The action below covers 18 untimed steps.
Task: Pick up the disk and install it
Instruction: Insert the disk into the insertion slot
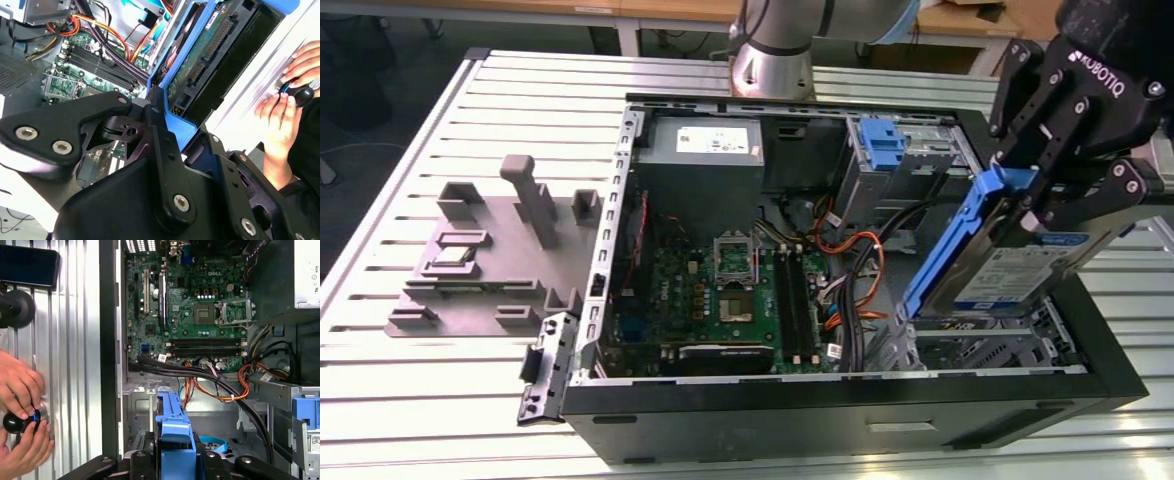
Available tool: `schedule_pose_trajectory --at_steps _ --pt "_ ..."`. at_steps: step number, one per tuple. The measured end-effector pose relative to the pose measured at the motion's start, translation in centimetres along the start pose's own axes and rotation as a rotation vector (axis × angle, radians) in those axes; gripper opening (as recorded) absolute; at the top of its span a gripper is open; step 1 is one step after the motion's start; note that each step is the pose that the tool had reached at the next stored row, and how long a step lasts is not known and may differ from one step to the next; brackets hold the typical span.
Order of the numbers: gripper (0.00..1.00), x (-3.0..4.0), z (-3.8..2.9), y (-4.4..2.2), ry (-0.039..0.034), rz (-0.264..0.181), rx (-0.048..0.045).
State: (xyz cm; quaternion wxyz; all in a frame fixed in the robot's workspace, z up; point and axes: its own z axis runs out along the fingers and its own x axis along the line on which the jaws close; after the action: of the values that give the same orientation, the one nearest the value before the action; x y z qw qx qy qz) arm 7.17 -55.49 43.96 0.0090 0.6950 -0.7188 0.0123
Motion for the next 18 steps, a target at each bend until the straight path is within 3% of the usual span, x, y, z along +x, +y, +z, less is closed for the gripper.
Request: schedule_pose_trajectory --at_steps 18 --pt "0.36 -0.05 1.13 -0.44 0.0008 0.0 0.0"
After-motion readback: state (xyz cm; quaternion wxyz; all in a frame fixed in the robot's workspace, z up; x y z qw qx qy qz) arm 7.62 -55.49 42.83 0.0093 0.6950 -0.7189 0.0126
